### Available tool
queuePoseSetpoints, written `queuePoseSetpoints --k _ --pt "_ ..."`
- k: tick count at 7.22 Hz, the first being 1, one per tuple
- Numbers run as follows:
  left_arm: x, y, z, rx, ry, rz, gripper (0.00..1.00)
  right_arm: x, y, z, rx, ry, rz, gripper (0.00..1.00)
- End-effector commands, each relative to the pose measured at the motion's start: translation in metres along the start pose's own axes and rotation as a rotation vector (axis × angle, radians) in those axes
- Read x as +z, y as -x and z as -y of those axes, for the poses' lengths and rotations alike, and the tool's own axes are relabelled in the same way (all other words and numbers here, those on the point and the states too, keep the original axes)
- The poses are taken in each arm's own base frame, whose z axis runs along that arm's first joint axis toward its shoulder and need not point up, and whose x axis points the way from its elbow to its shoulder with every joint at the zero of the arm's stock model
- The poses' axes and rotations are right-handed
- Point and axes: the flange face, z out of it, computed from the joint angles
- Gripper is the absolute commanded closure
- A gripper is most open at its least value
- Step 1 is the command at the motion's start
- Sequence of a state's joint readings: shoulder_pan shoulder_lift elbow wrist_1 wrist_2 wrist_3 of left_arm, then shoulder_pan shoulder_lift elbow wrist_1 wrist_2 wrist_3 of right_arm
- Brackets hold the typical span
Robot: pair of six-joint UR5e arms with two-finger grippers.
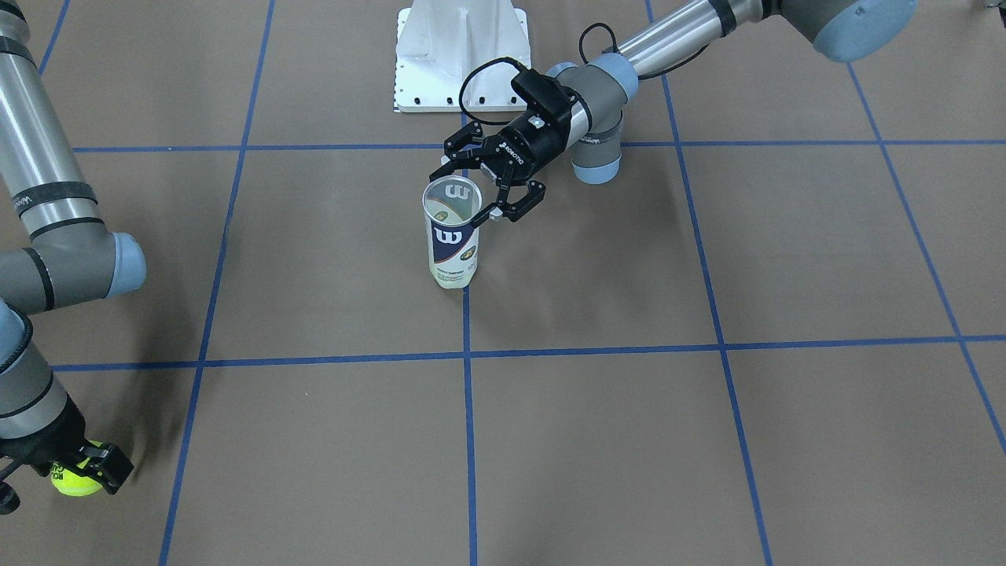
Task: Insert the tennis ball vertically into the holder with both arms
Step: 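Move the right gripper to the farther tennis ball and grasp it, then carry the second ball with the right gripper above the tube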
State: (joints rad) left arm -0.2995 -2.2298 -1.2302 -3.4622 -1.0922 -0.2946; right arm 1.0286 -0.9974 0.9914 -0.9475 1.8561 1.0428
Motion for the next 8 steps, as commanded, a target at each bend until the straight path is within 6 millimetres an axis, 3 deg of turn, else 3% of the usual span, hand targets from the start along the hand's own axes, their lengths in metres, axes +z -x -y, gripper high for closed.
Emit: queuePoseSetpoints --k 1,2,3,4,5,6,7,8 --pt "0.000 0.000 0.000 0.000 0.001 0.000 0.14 0.001 -0.003 -0.003 -0.002 0.002 -0.004 0.99" --pt "0.000 0.000 0.000 0.000 0.001 0.000 0.14 -0.007 0.003 0.001 0.000 0.002 0.016 1.00" --pt "0.000 0.001 0.000 0.001 0.000 0.001 0.14 -0.057 0.011 0.021 0.037 0.060 0.081 1.00" --pt "0.000 0.000 0.000 0.000 0.001 0.000 0.14 -0.147 0.044 0.021 0.085 0.179 0.120 1.00" --pt "0.000 0.000 0.000 0.000 0.001 0.000 0.14 -0.237 0.092 -0.023 0.120 0.224 0.111 1.00" --pt "0.000 0.000 0.000 0.000 0.001 0.000 0.14 -0.301 0.137 -0.083 0.195 0.263 0.146 1.00" --pt "0.000 0.000 0.000 0.000 0.001 0.000 0.14 -0.327 0.165 -0.129 0.251 0.305 0.191 1.00" --pt "0.000 0.000 0.000 0.000 0.001 0.000 0.14 -0.337 0.202 -0.163 0.263 0.344 0.213 1.00"
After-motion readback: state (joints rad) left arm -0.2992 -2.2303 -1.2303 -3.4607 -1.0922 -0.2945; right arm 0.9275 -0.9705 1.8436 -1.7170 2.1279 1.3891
